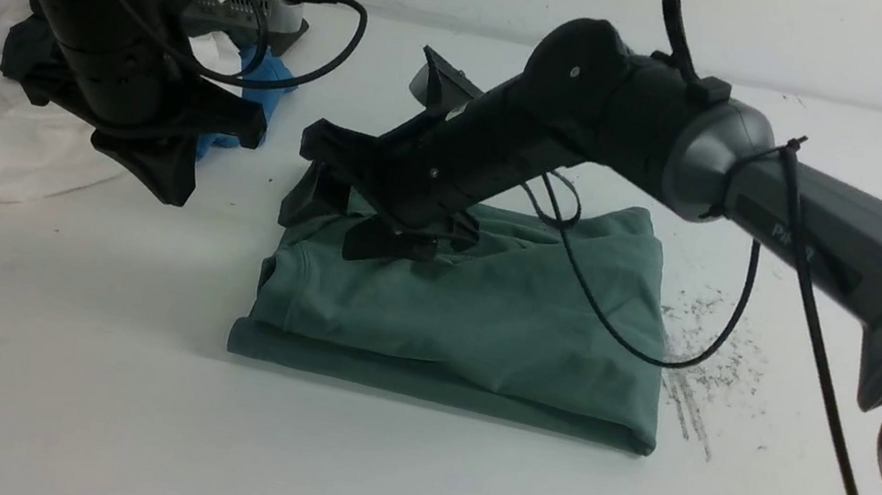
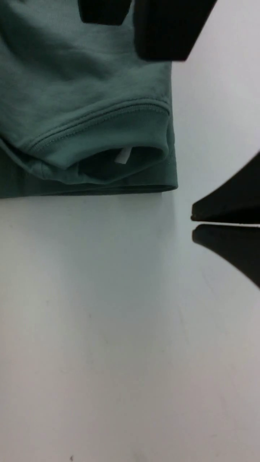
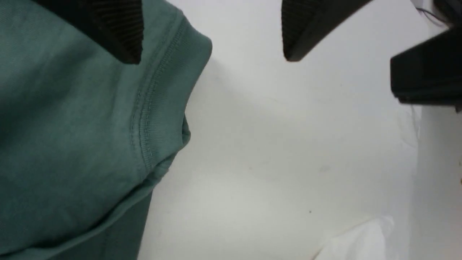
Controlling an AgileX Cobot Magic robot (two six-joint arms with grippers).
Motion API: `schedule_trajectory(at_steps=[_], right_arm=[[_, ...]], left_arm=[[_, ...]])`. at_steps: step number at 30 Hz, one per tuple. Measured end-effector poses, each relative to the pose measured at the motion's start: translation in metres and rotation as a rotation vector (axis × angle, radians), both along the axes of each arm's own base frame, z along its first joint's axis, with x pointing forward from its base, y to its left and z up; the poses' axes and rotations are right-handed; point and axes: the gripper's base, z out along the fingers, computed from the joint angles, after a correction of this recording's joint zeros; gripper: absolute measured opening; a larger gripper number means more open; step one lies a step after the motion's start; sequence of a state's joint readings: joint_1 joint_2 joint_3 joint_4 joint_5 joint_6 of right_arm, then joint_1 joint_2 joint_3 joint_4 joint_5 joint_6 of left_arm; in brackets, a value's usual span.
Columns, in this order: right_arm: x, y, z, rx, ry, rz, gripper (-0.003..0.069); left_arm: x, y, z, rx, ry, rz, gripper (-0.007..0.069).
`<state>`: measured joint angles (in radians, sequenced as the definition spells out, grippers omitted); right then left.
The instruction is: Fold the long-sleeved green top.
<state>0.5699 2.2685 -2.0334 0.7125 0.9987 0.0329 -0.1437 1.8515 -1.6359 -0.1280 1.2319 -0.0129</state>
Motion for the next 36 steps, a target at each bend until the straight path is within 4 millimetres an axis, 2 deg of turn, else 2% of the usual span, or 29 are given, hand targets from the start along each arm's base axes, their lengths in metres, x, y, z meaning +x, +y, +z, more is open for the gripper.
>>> schedule_trajectory(at_steps=[2, 4, 5, 7, 8, 10, 11, 12, 15, 18, 21, 25, 28, 31, 36], right_arm=[[0.007, -0.019, 0.012, -0.07, -0.015, 0.07, 0.0476], [0.021, -0.045, 0.025, -0.174, -0.075, 0.07, 0.0413], [0.023, -0.05, 0.028, -0.181, -0.088, 0.063, 0.0395], [0.037, -0.083, 0.045, -0.317, -0.177, -0.007, 0.0237], [0.037, -0.086, 0.048, -0.324, -0.185, -0.015, 0.0206], [0.036, -0.104, 0.057, -0.417, -0.229, -0.045, 0.0064], [0.033, -0.109, 0.059, -0.448, -0.232, -0.046, 0.0031], [0.032, -0.109, 0.059, -0.449, -0.229, -0.047, 0.0027], [0.012, -0.118, 0.049, -0.502, -0.162, -0.02, -0.0008], [-0.006, -0.124, 0.023, -0.541, -0.059, 0.028, -0.0013], [-0.014, -0.127, -0.003, -0.575, 0.018, 0.064, -0.0014], [-0.018, -0.129, -0.041, -0.627, 0.11, 0.097, -0.0014], [-0.02, -0.132, -0.06, -0.67, 0.146, 0.106, -0.0015], [-0.024, -0.135, -0.068, -0.71, 0.162, 0.103, -0.0015], [-0.024, -0.138, -0.071, -0.735, 0.167, 0.084, -0.0015]], left_arm=[[0.0, 0.0, 0.0, 0.0, 0.0, -0.001, -0.0004], [0.0, 0.0, 0.0, -0.004, 0.001, -0.002, -0.0004], [0.0, 0.0, -0.001, -0.004, 0.002, -0.003, -0.0004], [0.001, -0.004, -0.002, -0.04, 0.011, -0.007, -0.0004], [0.001, -0.004, -0.003, -0.044, 0.013, -0.006, -0.0004], [0.001, -0.011, -0.005, -0.092, 0.023, -0.04, -0.0004], [0.002, -0.017, -0.008, -0.112, 0.028, -0.065, -0.0004], [0.002, -0.019, -0.009, -0.115, 0.03, -0.072, -0.0004], [0.005, -0.042, -0.02, -0.163, 0.028, -0.154, -0.0004], [0.011, -0.063, -0.039, -0.177, 0.025, -0.189, -0.0004], [0.015, -0.073, -0.06, -0.177, 0.064, -0.184, -0.0004], [0.022, -0.072, -0.09, -0.133, 0.13, -0.182, -0.0004], [0.023, -0.069, -0.107, -0.085, 0.169, -0.194, -0.0004], [0.023, -0.066, -0.117, -0.051, 0.214, -0.195, -0.0004], [0.022, -0.065, -0.113, -0.041, 0.227, -0.183, -0.0004]])
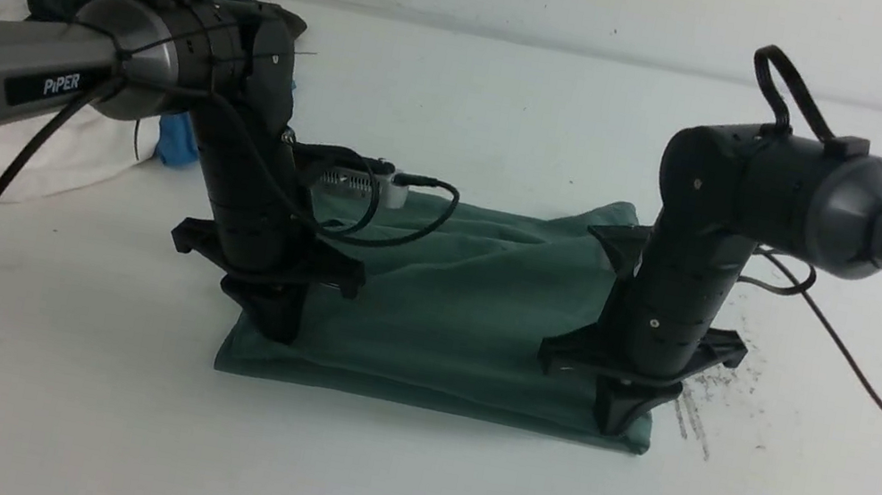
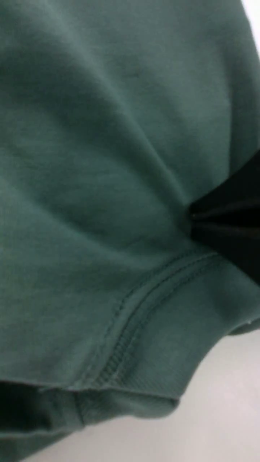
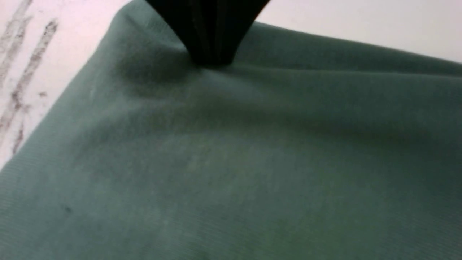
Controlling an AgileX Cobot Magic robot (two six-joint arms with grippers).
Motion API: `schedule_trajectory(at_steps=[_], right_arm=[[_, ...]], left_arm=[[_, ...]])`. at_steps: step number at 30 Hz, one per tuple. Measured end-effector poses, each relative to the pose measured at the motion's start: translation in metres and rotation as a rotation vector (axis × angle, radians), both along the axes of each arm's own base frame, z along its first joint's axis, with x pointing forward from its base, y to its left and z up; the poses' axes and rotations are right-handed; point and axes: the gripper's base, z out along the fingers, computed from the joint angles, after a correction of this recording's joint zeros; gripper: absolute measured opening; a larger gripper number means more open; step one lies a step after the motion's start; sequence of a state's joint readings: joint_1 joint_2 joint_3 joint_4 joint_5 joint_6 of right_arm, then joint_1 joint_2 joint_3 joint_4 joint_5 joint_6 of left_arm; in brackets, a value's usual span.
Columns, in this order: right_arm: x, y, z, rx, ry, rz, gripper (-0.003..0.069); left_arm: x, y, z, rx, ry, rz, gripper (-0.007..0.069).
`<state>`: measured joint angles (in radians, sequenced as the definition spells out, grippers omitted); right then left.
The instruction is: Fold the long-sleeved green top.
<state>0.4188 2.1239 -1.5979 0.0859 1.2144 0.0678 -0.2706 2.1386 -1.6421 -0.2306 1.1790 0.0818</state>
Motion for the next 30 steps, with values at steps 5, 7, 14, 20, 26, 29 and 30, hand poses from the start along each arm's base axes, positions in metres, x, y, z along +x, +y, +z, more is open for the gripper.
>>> schedule_trajectory(at_steps=[5, 7, 14, 20, 26, 29, 30], right_arm=[[0.0, 0.0, 0.0, -0.002, 0.0, 0.007, -0.0015], [0.0, 0.0, 0.0, -0.002, -0.001, 0.012, -0.0015], [0.0, 0.0, 0.0, 0.0, 0.0, 0.018, -0.0015], [0.0, 0.0, 0.0, 0.002, 0.0, 0.02, -0.0015], [0.0, -0.001, 0.0, 0.002, 0.0, 0.021, -0.0015], [0.0, -0.001, 0.0, 0.002, 0.0, 0.022, -0.0015], [0.0, -0.001, 0.0, 0.002, 0.0, 0.022, -0.0015]], left_arm=[[0.008, 0.001, 0.05, -0.012, -0.136, 0.002, -0.0004], [0.015, 0.001, 0.076, -0.035, -0.209, 0.024, -0.0004], [0.047, -0.006, 0.112, -0.08, -0.368, 0.023, -0.0004], [0.078, -0.015, 0.072, -0.07, -0.366, -0.054, 0.0023], [0.084, -0.024, 0.037, -0.06, -0.326, -0.159, 0.0197], [0.084, -0.028, 0.03, -0.059, -0.317, -0.188, 0.0272], [0.085, -0.031, 0.024, -0.058, -0.307, -0.196, 0.0327]])
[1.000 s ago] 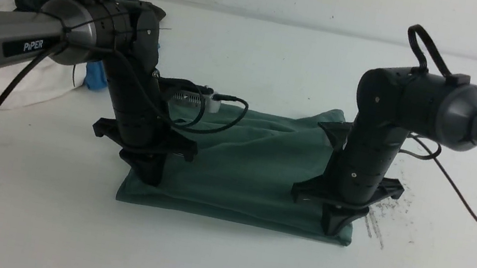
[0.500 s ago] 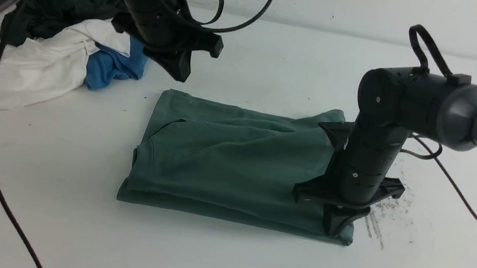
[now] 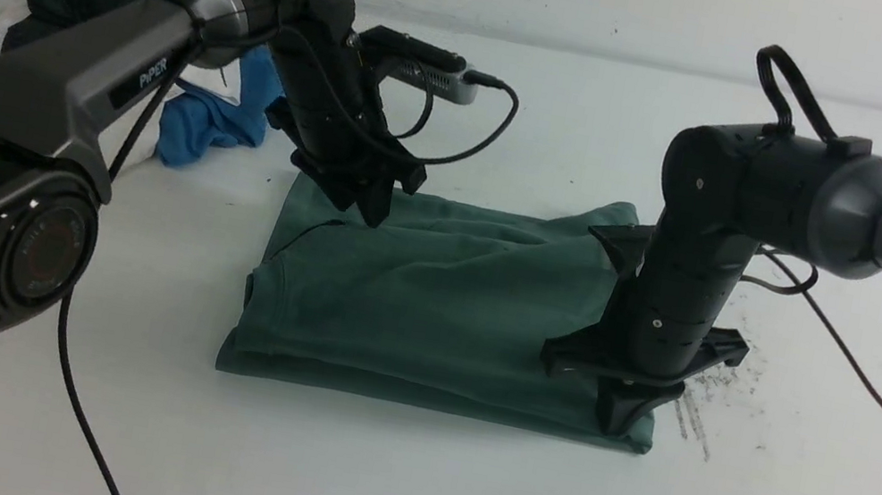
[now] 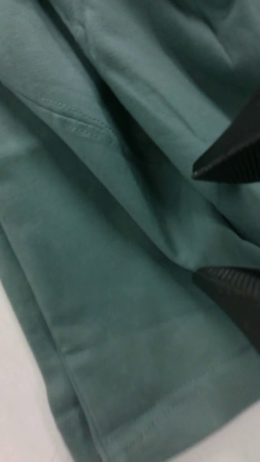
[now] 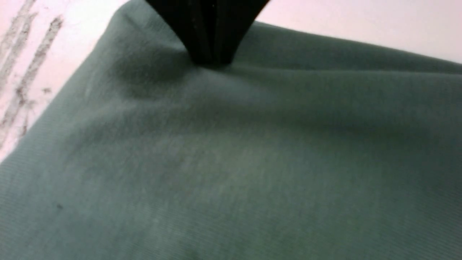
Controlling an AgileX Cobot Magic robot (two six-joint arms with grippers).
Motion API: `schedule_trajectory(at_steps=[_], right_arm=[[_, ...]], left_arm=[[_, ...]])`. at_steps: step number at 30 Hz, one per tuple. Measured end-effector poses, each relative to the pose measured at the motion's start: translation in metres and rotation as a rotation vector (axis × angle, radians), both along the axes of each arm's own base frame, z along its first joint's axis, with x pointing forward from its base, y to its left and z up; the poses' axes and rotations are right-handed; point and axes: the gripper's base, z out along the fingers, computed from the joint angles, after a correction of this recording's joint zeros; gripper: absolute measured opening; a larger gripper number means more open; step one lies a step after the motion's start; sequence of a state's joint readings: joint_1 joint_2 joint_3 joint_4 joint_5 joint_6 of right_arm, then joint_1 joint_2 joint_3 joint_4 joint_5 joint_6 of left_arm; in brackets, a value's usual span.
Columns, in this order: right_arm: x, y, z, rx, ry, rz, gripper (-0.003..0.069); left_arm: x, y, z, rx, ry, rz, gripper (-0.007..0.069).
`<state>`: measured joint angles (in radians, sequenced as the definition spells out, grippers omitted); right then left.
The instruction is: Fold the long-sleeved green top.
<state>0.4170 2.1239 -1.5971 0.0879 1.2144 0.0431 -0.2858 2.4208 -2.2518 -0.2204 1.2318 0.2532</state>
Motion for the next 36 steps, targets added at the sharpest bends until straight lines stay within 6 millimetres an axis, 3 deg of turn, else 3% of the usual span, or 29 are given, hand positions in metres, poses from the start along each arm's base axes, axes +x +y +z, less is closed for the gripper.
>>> schedule_trajectory(at_steps=[4, 8, 12, 15, 19, 28, 36], right_arm=[[0.0, 0.0, 0.0, 0.0, 0.0, 0.0, -0.0015], [0.0, 0.0, 0.0, 0.0, 0.0, 0.0, -0.0015], [0.0, 0.0, 0.0, 0.002, 0.0, 0.006, -0.0015], [0.0, 0.001, 0.0, 0.012, 0.004, 0.01, -0.0015], [0.0, 0.001, 0.0, 0.021, 0.008, 0.007, -0.0015], [0.001, 0.0, -0.004, 0.02, 0.018, 0.002, -0.0015], [0.002, 0.002, -0.004, 0.033, 0.024, -0.027, -0.0015]], left_arm=[[0.0, -0.004, -0.01, -0.003, 0.02, -0.009, 0.0379], [0.0, -0.005, -0.01, -0.009, 0.024, -0.009, 0.0362], [0.0, -0.005, -0.012, -0.014, 0.027, -0.008, 0.0265], [0.001, -0.005, -0.014, -0.011, 0.026, -0.019, 0.013], [0.004, -0.007, -0.003, -0.021, -0.014, -0.033, 0.0018], [0.004, -0.006, 0.034, -0.067, -0.079, 0.033, 0.0016], [0.008, 0.013, 0.035, -0.074, -0.041, 0.155, 0.0016]])
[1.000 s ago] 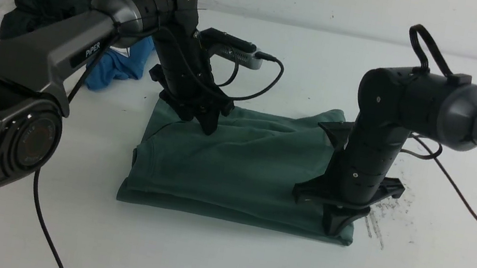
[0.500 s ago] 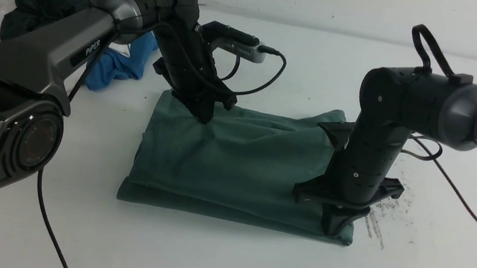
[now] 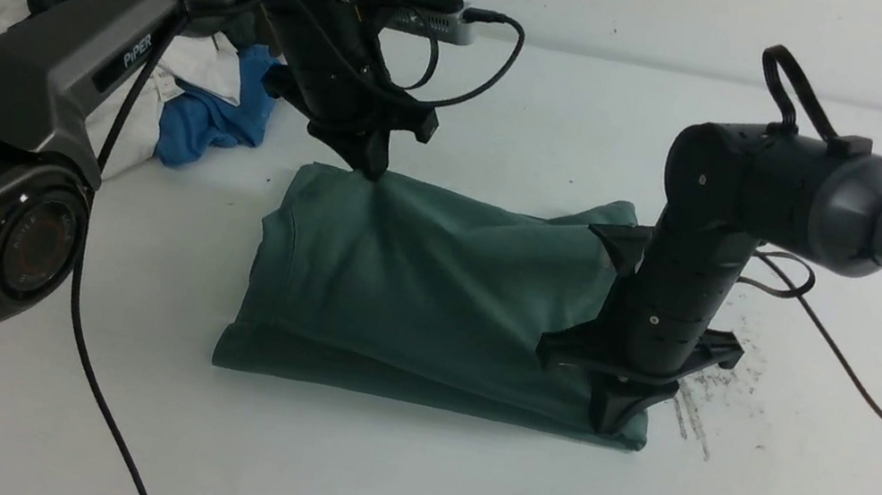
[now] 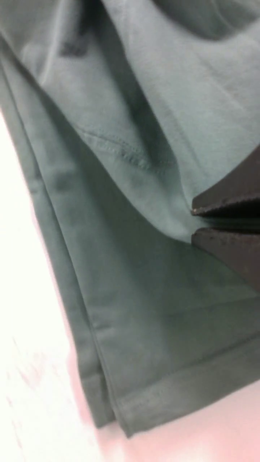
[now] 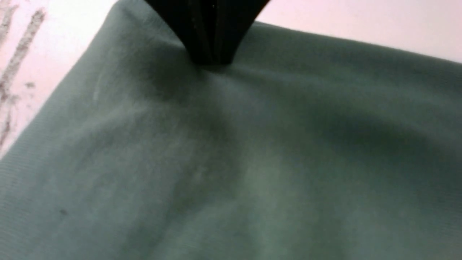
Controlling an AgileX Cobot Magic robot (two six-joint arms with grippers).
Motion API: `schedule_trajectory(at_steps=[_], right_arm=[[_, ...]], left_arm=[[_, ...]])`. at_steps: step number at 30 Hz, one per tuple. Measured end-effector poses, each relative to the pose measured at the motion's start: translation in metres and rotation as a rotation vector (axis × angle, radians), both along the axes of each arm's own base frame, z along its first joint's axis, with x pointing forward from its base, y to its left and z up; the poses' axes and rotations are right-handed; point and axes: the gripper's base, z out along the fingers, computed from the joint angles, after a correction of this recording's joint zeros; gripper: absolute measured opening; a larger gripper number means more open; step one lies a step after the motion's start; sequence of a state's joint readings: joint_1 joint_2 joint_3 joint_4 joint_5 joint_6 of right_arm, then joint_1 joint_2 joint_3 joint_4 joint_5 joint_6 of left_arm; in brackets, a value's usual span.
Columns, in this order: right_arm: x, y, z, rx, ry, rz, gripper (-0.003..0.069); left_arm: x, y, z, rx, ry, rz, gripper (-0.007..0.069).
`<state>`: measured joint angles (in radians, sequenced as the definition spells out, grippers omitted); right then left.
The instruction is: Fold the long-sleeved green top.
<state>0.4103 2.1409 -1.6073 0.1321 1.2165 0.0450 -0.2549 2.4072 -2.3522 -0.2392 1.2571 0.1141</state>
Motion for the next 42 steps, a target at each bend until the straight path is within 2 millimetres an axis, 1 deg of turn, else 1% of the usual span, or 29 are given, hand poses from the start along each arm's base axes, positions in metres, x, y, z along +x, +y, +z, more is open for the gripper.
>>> schedule_trajectory(at_steps=[6, 8, 11, 12, 13, 14, 16, 17, 18, 19, 21, 22, 25, 26, 27, 28, 29, 31, 32, 33, 34, 35, 37, 42], right_arm=[[0.001, 0.001, 0.0, 0.011, -0.004, -0.006, -0.0015], [0.001, 0.001, 0.0, 0.012, -0.004, -0.006, -0.0015], [0.001, 0.001, 0.0, 0.012, -0.004, -0.008, -0.0015], [0.001, 0.001, 0.0, 0.012, -0.004, -0.008, -0.0015], [0.001, 0.001, 0.0, 0.012, -0.004, -0.008, -0.0015], [0.001, 0.001, 0.0, 0.011, -0.004, -0.007, -0.0015], [0.001, 0.001, 0.0, 0.011, -0.003, -0.007, -0.0015], [0.001, 0.001, 0.0, 0.011, -0.003, -0.007, -0.0015], [0.001, 0.001, 0.0, 0.012, -0.003, -0.008, -0.0015], [0.001, 0.001, 0.0, 0.012, -0.003, -0.008, -0.0015], [0.001, 0.001, 0.0, 0.012, -0.003, -0.007, -0.0015], [0.001, 0.001, 0.0, 0.012, -0.003, -0.007, -0.0015], [0.0, 0.002, 0.0, 0.016, -0.001, -0.009, -0.0015], [0.0, 0.002, 0.0, 0.018, -0.001, -0.01, -0.0015], [0.0, 0.002, 0.0, 0.02, 0.001, -0.011, -0.0015], [0.0, 0.002, 0.0, 0.021, 0.001, -0.011, -0.0015], [0.0, 0.002, 0.0, 0.021, 0.001, -0.012, -0.0015], [0.0, 0.002, 0.0, 0.023, 0.002, -0.01, -0.0015], [0.0, 0.002, 0.0, 0.023, 0.002, -0.01, -0.0015], [0.0, 0.002, 0.0, 0.024, 0.001, -0.005, -0.0015], [0.0, 0.002, 0.0, 0.024, 0.001, -0.003, -0.0015], [0.0, 0.002, 0.0, 0.024, 0.0, 0.001, -0.0015], [0.0, 0.002, 0.0, 0.025, 0.001, 0.003, -0.0015], [0.0, 0.002, 0.0, 0.025, 0.0, 0.005, -0.0015]], left_arm=[[0.002, 0.005, -0.005, 0.002, 0.014, 0.022, 0.0017], [0.003, 0.005, -0.01, 0.014, 0.022, 0.022, 0.0038], [0.006, 0.011, -0.013, 0.066, 0.007, 0.027, 0.0108], [0.006, 0.011, -0.013, 0.07, 0.006, 0.028, 0.0114], [0.007, 0.015, -0.013, 0.098, -0.004, 0.034, 0.016], [0.008, 0.019, -0.011, 0.121, -0.017, 0.045, 0.0208], [0.011, 0.022, -0.003, 0.128, -0.044, 0.067, 0.0262], [0.011, 0.022, -0.003, 0.127, -0.044, 0.068, 0.0268], [0.012, 0.021, 0.004, 0.11, -0.063, 0.078, 0.0299], [0.012, 0.02, 0.008, 0.092, -0.073, 0.08, 0.0312], [0.009, 0.01, 0.014, 0.023, -0.073, 0.057, 0.0328], [0.009, 0.009, 0.014, 0.023, -0.074, 0.056, 0.0328], [0.002, -0.021, 0.012, -0.056, -0.07, -0.078, 0.0333], [0.001, -0.023, 0.012, -0.06, -0.072, -0.093, 0.0333], [-0.002, -0.039, 0.004, -0.068, -0.075, -0.159, 0.0333], [-0.002, -0.04, 0.003, -0.068, -0.076, -0.166, 0.0333], [-0.003, -0.053, -0.007, -0.062, -0.082, -0.22, 0.0333], [-0.003, -0.064, -0.019, -0.039, -0.096, -0.257, 0.0333], [-0.003, -0.065, -0.02, -0.039, -0.096, -0.257, 0.0333], [-0.002, -0.07, -0.028, -0.008, -0.112, -0.272, 0.0335], [-0.002, -0.07, -0.029, -0.004, -0.114, -0.273, 0.0335], [0.0, -0.072, -0.035, 0.023, -0.128, -0.284, 0.0335], [0.0, -0.074, -0.039, 0.043, -0.136, -0.304, 0.0335], [-0.002, -0.078, -0.04, 0.057, -0.142, -0.336, 0.0335]])
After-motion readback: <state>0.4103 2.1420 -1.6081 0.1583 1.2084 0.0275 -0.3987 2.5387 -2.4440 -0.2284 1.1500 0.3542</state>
